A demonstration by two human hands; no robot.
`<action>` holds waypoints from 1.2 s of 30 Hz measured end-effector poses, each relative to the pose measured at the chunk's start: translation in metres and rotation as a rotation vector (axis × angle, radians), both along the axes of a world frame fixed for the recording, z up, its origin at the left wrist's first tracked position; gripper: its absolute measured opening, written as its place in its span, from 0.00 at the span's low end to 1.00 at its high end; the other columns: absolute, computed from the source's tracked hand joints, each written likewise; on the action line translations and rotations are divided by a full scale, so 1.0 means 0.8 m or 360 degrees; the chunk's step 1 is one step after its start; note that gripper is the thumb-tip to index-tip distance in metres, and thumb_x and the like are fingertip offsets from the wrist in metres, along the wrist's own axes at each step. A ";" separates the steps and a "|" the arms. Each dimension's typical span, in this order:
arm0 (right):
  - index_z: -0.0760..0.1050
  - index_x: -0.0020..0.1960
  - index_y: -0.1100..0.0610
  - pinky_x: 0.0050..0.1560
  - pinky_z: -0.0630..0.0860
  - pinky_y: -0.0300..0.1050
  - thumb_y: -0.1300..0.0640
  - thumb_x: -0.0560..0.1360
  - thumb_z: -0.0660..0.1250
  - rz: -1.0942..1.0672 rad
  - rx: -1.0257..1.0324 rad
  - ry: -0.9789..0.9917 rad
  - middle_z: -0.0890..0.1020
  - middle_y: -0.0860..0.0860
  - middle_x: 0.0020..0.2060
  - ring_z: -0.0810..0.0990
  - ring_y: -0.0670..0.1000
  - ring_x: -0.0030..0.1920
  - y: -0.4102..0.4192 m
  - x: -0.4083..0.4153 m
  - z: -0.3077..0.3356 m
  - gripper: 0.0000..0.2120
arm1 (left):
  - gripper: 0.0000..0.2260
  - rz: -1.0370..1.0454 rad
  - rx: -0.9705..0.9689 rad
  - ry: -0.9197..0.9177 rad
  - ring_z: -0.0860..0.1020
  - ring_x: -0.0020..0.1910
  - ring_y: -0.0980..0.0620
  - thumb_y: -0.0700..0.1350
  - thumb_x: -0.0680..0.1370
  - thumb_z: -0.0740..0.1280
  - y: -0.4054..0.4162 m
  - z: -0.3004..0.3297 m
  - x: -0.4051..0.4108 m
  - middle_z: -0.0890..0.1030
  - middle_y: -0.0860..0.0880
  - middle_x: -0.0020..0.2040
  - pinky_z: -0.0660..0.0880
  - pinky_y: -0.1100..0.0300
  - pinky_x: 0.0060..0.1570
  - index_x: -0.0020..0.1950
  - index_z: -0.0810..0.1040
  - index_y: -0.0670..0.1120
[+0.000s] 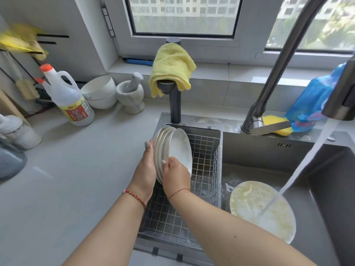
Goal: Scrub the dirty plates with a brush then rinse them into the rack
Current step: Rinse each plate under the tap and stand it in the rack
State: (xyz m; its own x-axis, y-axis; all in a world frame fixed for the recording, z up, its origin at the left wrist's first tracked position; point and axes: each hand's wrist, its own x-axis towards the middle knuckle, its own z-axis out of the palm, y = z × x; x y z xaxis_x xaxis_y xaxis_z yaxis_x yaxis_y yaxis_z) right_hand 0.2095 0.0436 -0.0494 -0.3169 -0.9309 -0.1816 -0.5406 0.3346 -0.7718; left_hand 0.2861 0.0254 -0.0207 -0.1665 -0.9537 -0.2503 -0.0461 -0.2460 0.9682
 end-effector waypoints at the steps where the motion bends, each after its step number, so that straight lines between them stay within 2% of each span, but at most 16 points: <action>1: 0.56 0.32 0.52 0.27 0.58 0.41 0.51 0.82 0.54 0.0011 0.0001 -0.0007 0.65 0.48 0.27 0.62 0.47 0.27 -0.003 0.001 0.000 0.20 | 0.28 0.0008 0.0006 0.0010 0.66 0.63 0.71 0.62 0.82 0.43 0.000 0.000 0.001 0.66 0.62 0.73 0.61 0.75 0.59 0.79 0.57 0.52; 4: 0.57 0.32 0.53 0.32 0.58 0.47 0.50 0.82 0.54 0.0045 0.0019 -0.0026 0.66 0.48 0.27 0.62 0.47 0.28 -0.009 0.004 -0.003 0.21 | 0.33 0.0022 0.0018 -0.0007 0.61 0.69 0.66 0.65 0.78 0.44 -0.001 -0.003 0.004 0.63 0.60 0.75 0.57 0.67 0.66 0.80 0.57 0.53; 10: 0.58 0.32 0.52 0.33 0.59 0.45 0.51 0.83 0.53 0.0128 0.0025 -0.0089 0.66 0.48 0.27 0.65 0.50 0.31 -0.011 0.001 -0.009 0.20 | 0.36 0.0048 -0.0013 -0.0048 0.61 0.72 0.64 0.68 0.74 0.46 -0.001 -0.007 0.002 0.62 0.60 0.76 0.56 0.65 0.68 0.79 0.59 0.54; 12: 0.64 0.34 0.51 0.32 0.63 0.42 0.52 0.83 0.53 0.0191 0.0018 -0.0190 0.71 0.48 0.30 0.68 0.48 0.32 -0.009 -0.006 -0.008 0.18 | 0.36 0.0090 -0.0024 -0.0036 0.62 0.73 0.62 0.68 0.74 0.47 -0.001 -0.007 -0.003 0.64 0.59 0.75 0.57 0.63 0.72 0.79 0.60 0.53; 13: 0.71 0.40 0.51 0.37 0.69 0.41 0.52 0.82 0.53 0.0231 0.0022 -0.0252 0.77 0.49 0.35 0.74 0.48 0.37 -0.005 -0.008 -0.005 0.15 | 0.35 0.0141 -0.0067 -0.0070 0.63 0.74 0.60 0.67 0.75 0.48 0.000 -0.006 -0.005 0.65 0.58 0.74 0.57 0.60 0.74 0.78 0.61 0.52; 14: 0.76 0.52 0.52 0.48 0.73 0.43 0.51 0.82 0.53 0.0268 0.0024 -0.0293 0.81 0.51 0.46 0.78 0.50 0.47 0.001 -0.013 -0.004 0.13 | 0.32 0.0207 -0.0141 -0.0132 0.64 0.74 0.58 0.65 0.79 0.49 0.002 -0.003 -0.010 0.67 0.57 0.73 0.58 0.57 0.75 0.78 0.63 0.51; 15: 0.73 0.64 0.53 0.59 0.72 0.44 0.50 0.82 0.54 0.0285 0.0030 -0.0291 0.80 0.52 0.57 0.76 0.51 0.59 0.009 -0.020 0.001 0.16 | 0.27 0.0284 -0.0241 -0.0215 0.65 0.73 0.57 0.61 0.82 0.51 0.004 -0.001 -0.016 0.69 0.55 0.73 0.60 0.56 0.75 0.77 0.65 0.49; 17: 0.67 0.72 0.55 0.69 0.64 0.42 0.48 0.82 0.55 0.0272 -0.0031 -0.0241 0.74 0.49 0.68 0.69 0.49 0.69 0.029 -0.033 0.007 0.21 | 0.21 0.0440 -0.0405 -0.0281 0.70 0.69 0.57 0.56 0.83 0.55 0.013 0.005 -0.029 0.74 0.52 0.69 0.64 0.58 0.70 0.72 0.72 0.48; 19: 0.72 0.68 0.53 0.66 0.67 0.41 0.48 0.81 0.56 0.0243 -0.0150 -0.0160 0.76 0.47 0.65 0.72 0.46 0.65 0.056 -0.058 0.014 0.19 | 0.18 0.0475 -0.0523 -0.0151 0.75 0.63 0.59 0.56 0.79 0.56 0.029 0.014 -0.053 0.79 0.52 0.63 0.70 0.59 0.65 0.63 0.77 0.50; 21: 0.77 0.60 0.52 0.58 0.71 0.40 0.49 0.81 0.56 0.0244 -0.0248 -0.0039 0.81 0.46 0.55 0.76 0.45 0.57 0.084 -0.088 0.021 0.15 | 0.14 0.0370 -0.0607 -0.0070 0.79 0.56 0.61 0.54 0.78 0.55 0.049 0.023 -0.082 0.81 0.55 0.56 0.75 0.62 0.58 0.57 0.78 0.53; 25: 0.77 0.45 0.57 0.42 0.70 0.41 0.51 0.81 0.57 0.0269 -0.0197 0.0185 0.80 0.49 0.38 0.75 0.47 0.40 0.150 -0.165 0.022 0.14 | 0.13 0.0037 -0.0546 0.0031 0.82 0.48 0.55 0.51 0.81 0.56 0.094 0.023 -0.141 0.82 0.51 0.47 0.80 0.63 0.48 0.54 0.79 0.50; 29: 0.75 0.41 0.56 0.39 0.70 0.40 0.48 0.79 0.58 0.0154 0.0240 0.0410 0.80 0.49 0.36 0.75 0.49 0.38 0.201 -0.238 -0.007 0.15 | 0.15 -0.0190 0.0027 -0.0085 0.81 0.42 0.49 0.46 0.85 0.55 0.112 -0.012 -0.192 0.80 0.45 0.43 0.80 0.57 0.43 0.47 0.78 0.44; 32: 0.72 0.40 0.52 0.38 0.71 0.41 0.48 0.79 0.57 -0.0007 0.0608 0.0521 0.77 0.46 0.34 0.75 0.48 0.37 0.216 -0.301 -0.038 0.13 | 0.16 -0.0272 0.0567 -0.0214 0.70 0.32 0.50 0.45 0.85 0.54 0.112 -0.059 -0.218 0.68 0.48 0.33 0.69 0.59 0.34 0.37 0.67 0.46; 34: 0.69 0.39 0.52 0.39 0.71 0.42 0.48 0.79 0.57 -0.0099 0.0811 0.0584 0.75 0.47 0.33 0.73 0.49 0.35 0.218 -0.337 -0.059 0.12 | 0.15 -0.0361 0.0761 -0.0415 0.76 0.42 0.46 0.49 0.84 0.55 0.117 -0.091 -0.223 0.74 0.44 0.39 0.74 0.57 0.49 0.41 0.72 0.46; 35: 0.68 0.39 0.52 0.38 0.70 0.42 0.49 0.79 0.57 -0.0137 0.0885 0.0598 0.74 0.47 0.33 0.72 0.49 0.34 0.217 -0.351 -0.067 0.12 | 0.16 -0.0361 0.0817 -0.0475 0.78 0.54 0.43 0.52 0.84 0.55 0.121 -0.100 -0.226 0.78 0.40 0.50 0.73 0.52 0.61 0.51 0.77 0.44; 36: 0.69 0.41 0.53 0.39 0.69 0.42 0.50 0.79 0.57 -0.0178 0.0952 0.0586 0.75 0.48 0.35 0.73 0.50 0.35 0.216 -0.363 -0.073 0.10 | 0.19 -0.0362 0.0887 -0.0496 0.74 0.65 0.41 0.54 0.84 0.55 0.125 -0.105 -0.231 0.77 0.39 0.62 0.68 0.49 0.69 0.64 0.75 0.42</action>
State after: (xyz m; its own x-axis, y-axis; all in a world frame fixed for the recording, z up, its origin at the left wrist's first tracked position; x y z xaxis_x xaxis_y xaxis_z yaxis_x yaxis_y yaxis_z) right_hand -0.0812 0.2166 -0.1081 -0.5438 -0.6632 -0.5143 -0.6687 0.7127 -0.2120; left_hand 0.1017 0.1253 -0.1044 -0.1881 -0.6182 -0.7632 -0.4118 -0.6558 0.6327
